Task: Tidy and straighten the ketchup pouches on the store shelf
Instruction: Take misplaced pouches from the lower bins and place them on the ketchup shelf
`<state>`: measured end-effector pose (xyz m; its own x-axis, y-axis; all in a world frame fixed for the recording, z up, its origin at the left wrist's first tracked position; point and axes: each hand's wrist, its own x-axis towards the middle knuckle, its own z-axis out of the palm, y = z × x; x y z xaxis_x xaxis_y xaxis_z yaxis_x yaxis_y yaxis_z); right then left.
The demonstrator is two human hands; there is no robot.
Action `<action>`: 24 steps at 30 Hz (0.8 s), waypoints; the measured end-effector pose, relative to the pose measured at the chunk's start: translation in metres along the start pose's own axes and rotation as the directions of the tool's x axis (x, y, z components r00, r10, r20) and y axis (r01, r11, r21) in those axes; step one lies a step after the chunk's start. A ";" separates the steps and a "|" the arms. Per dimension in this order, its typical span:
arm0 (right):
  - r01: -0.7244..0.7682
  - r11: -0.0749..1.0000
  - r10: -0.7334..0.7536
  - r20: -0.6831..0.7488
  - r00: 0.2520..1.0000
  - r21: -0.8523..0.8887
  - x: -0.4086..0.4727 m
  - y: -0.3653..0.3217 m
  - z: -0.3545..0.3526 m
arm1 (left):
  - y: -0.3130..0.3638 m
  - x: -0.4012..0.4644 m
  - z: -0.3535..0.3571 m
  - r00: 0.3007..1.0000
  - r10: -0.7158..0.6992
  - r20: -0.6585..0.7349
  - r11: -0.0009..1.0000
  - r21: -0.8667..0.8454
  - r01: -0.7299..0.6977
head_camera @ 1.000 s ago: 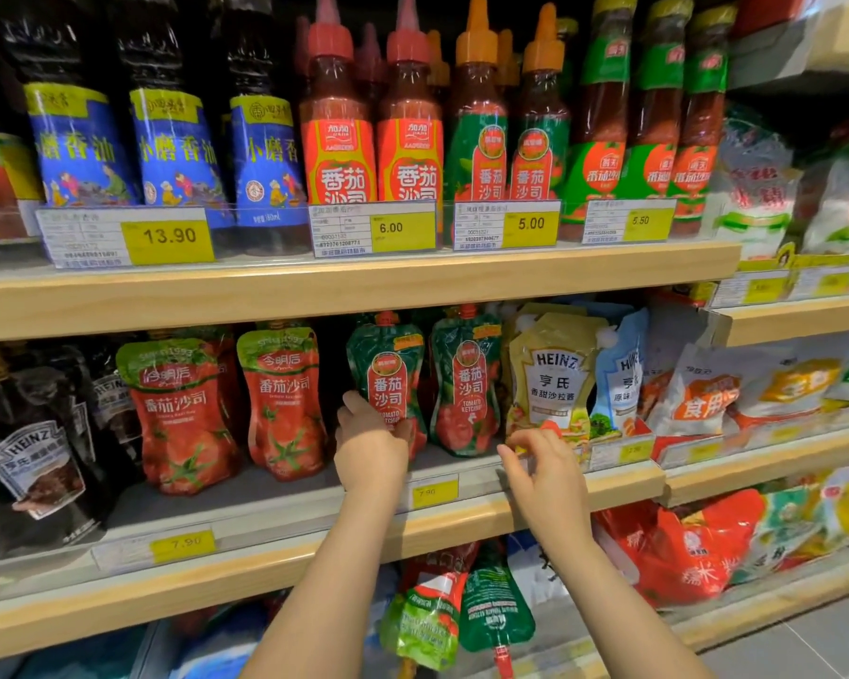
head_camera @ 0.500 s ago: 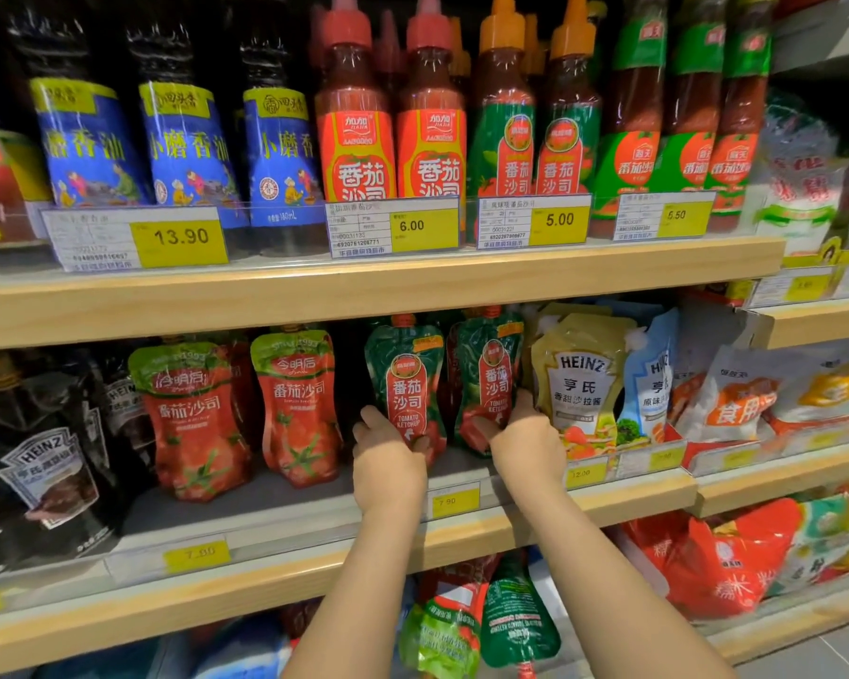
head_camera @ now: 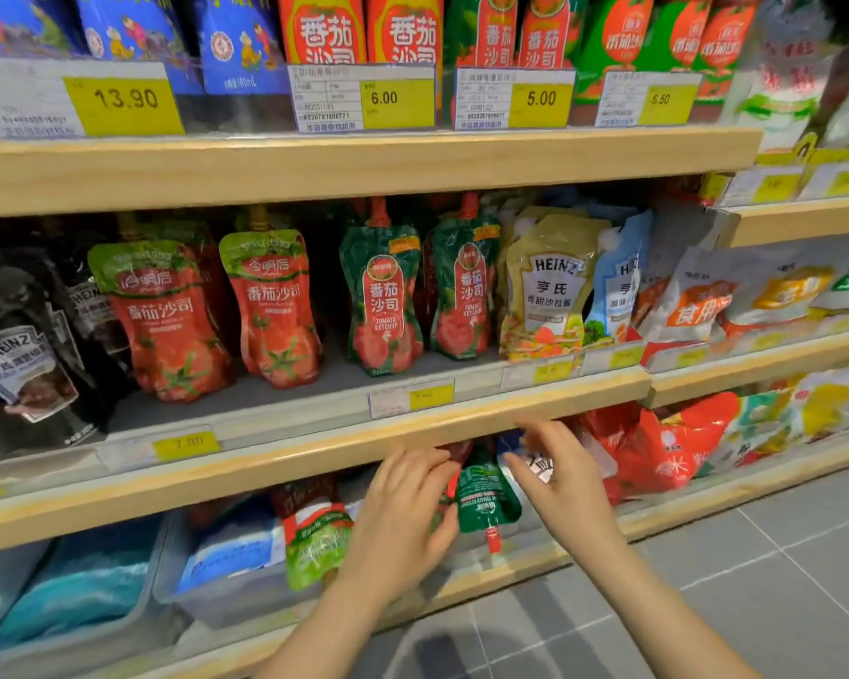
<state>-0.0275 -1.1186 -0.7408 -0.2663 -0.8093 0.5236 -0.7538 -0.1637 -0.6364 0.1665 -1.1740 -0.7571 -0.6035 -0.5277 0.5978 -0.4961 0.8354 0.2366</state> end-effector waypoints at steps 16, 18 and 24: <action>-0.750 0.527 0.756 0.183 0.629 0.401 -0.042 0.038 0.078 | -0.027 -0.049 0.050 0.861 -0.155 0.484 0.950 0.313 -0.004; -0.748 0.538 0.744 0.198 0.638 0.390 -0.042 0.035 0.076 | -0.027 -0.048 0.051 0.857 -0.175 0.484 0.954 0.299 0.026; -0.687 0.369 0.692 0.308 0.653 0.626 -0.054 0.030 0.042 | -0.033 -0.041 0.049 0.851 -0.235 0.470 0.950 0.296 0.099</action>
<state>-0.0106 -1.1038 -0.8116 -0.5101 -0.8156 -0.2731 0.2808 0.1422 -0.9492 0.1769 -1.1874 -0.8267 -0.6902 -0.7175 0.0934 -0.7157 0.6960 0.0576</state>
